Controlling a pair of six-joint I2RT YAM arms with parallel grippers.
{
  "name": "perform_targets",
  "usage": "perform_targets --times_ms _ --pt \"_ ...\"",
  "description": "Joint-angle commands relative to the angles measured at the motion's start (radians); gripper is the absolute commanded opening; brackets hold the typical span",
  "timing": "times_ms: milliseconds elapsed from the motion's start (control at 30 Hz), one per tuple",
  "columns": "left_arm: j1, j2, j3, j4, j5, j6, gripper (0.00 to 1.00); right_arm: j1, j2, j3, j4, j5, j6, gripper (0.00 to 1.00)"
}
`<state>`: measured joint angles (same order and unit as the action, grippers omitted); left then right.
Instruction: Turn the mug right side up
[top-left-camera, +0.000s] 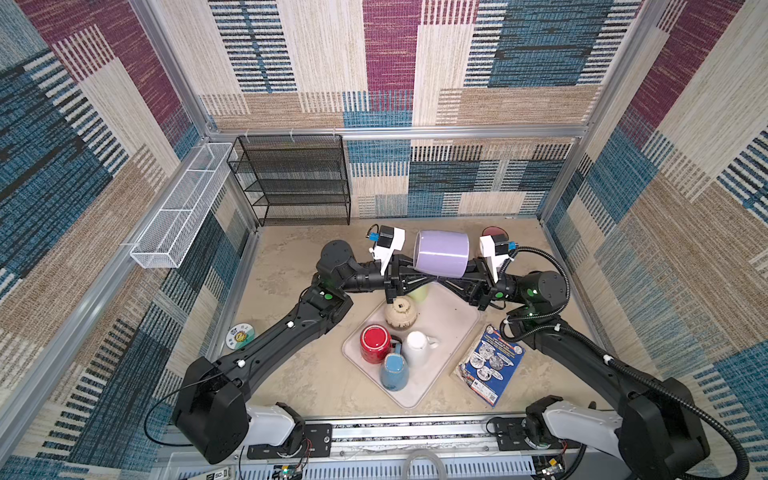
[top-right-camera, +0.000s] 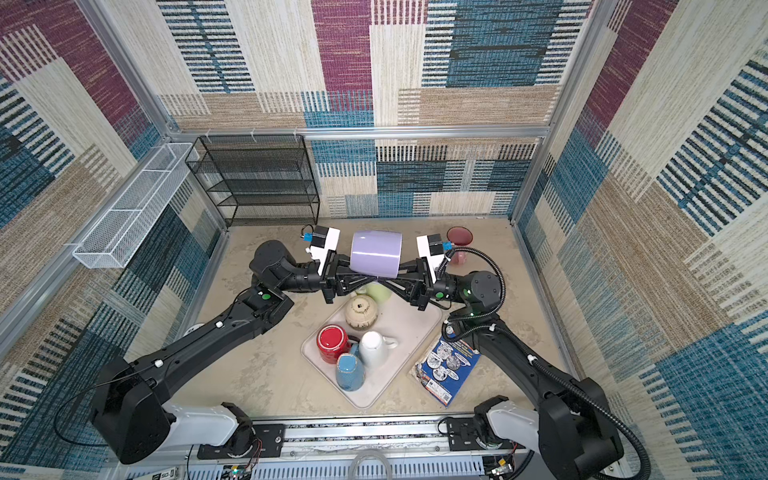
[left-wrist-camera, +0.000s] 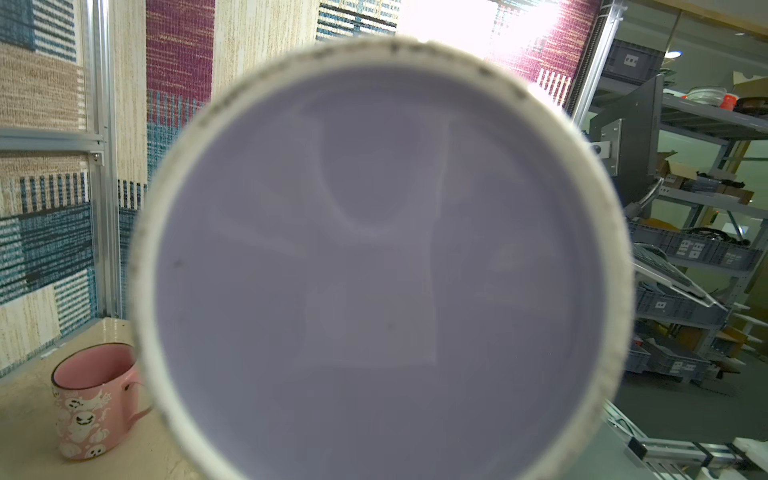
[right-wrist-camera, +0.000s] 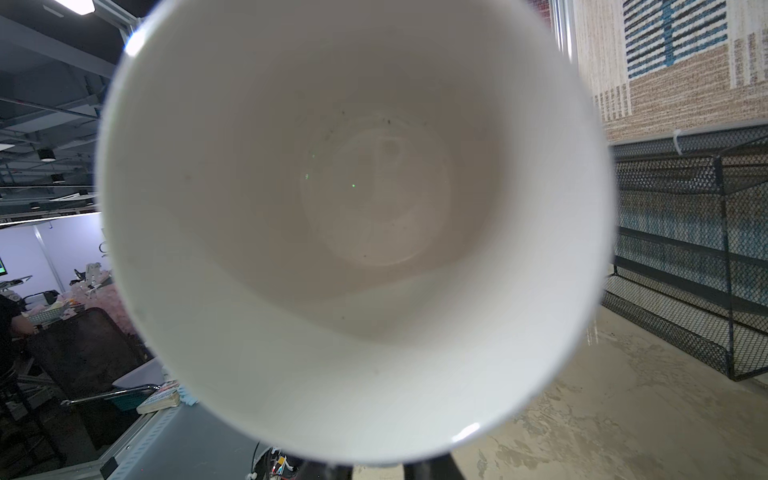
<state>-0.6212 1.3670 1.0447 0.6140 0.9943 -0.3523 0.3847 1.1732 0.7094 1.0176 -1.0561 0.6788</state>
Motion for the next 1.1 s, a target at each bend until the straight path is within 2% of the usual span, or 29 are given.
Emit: perform_targets --times_ms 0,133,333,433,567,667,800,1067 --pt "-0.003 0.013 -0.006 0.034 0.022 -0.012 0.00 0.008 0.005 0.013 0.105 0.024 0.047 0.13" --pt "-0.002 0.007 -0.017 0.028 0.017 -0.001 0.00 0.009 0.002 0.010 0.107 0.029 0.044 0.00" --pt "-0.002 0.009 -0.024 0.029 0.012 -0.002 0.00 0.009 -0.003 -0.004 0.111 0.037 0.045 0.00" --pt "-0.001 -0.001 -0.040 0.045 0.002 0.005 0.07 0.008 -0.003 -0.006 0.113 0.036 0.048 0.00" --pt "-0.002 -0.009 -0.041 0.016 -0.007 0.029 0.28 0.009 -0.015 -0.013 0.112 0.039 0.045 0.00" --pt "-0.002 -0.019 -0.056 0.018 -0.021 0.038 0.35 0.008 -0.021 -0.021 0.110 0.041 0.043 0.00" --pt "0.000 -0.041 -0.070 0.013 -0.043 0.055 0.40 0.009 -0.027 -0.032 0.106 0.042 0.045 0.00" --pt "0.005 -0.069 -0.060 -0.029 -0.055 0.076 0.43 0.008 -0.047 -0.053 0.092 0.041 0.037 0.00"
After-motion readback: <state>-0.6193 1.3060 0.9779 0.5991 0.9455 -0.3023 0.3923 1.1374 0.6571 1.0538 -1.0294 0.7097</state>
